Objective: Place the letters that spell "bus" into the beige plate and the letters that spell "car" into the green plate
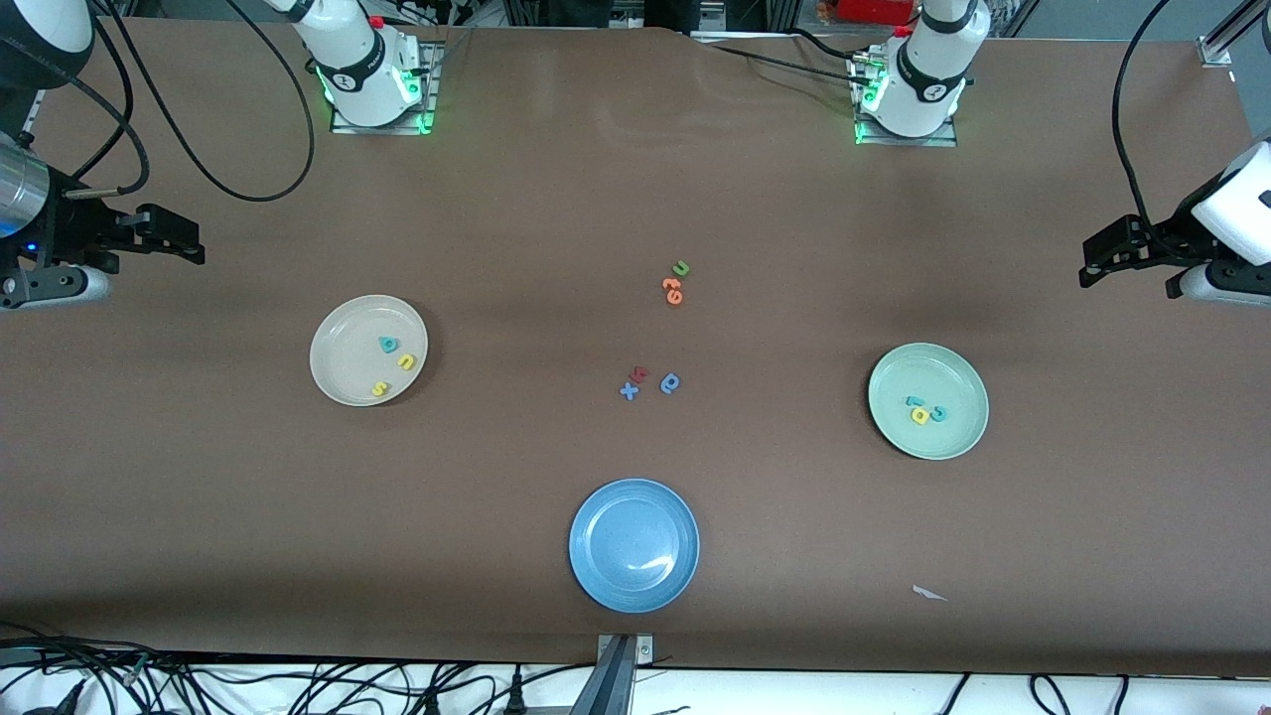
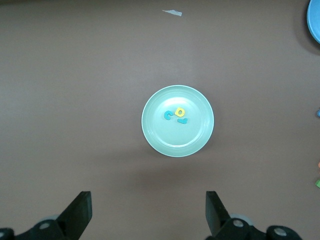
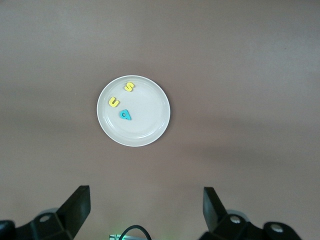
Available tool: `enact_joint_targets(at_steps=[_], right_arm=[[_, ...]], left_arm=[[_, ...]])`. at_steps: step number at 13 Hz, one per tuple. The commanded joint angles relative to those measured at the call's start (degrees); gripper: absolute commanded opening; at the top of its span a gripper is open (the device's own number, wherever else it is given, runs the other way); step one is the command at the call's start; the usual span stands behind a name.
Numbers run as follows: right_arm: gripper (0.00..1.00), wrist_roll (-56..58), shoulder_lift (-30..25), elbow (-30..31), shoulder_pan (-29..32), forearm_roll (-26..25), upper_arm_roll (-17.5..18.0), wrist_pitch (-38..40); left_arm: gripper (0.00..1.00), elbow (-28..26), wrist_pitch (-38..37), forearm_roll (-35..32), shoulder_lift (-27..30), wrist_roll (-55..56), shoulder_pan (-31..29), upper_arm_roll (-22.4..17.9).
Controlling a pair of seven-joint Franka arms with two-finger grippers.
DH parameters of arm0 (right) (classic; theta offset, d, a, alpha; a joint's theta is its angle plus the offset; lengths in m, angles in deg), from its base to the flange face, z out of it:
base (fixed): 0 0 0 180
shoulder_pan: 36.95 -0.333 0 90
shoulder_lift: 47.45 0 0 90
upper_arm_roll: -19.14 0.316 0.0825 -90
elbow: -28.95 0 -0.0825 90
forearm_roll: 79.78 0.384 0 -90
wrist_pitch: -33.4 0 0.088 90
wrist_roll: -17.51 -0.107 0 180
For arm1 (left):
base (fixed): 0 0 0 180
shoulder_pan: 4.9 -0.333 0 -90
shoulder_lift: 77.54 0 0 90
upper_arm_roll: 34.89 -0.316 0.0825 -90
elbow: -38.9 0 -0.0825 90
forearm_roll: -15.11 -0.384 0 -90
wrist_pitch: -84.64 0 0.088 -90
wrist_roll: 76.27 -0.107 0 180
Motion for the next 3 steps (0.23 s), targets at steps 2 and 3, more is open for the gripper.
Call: enact_joint_targets(at_steps=[2, 3], right_arm=[[1.00, -0.8, 0.1, -1.2, 0.0, -0.8, 0.1, 1.3], [1.00, -0.8, 0.2, -1.1, 0.0, -0.9, 0.1, 1.3]], left_arm=[[1.00, 0.1, -0.5, -1.7, 0.1, -1.2, -0.4, 0.4], [1.00, 0.1, -0.5, -1.7, 0.1, -1.1, -0.4, 0.4]])
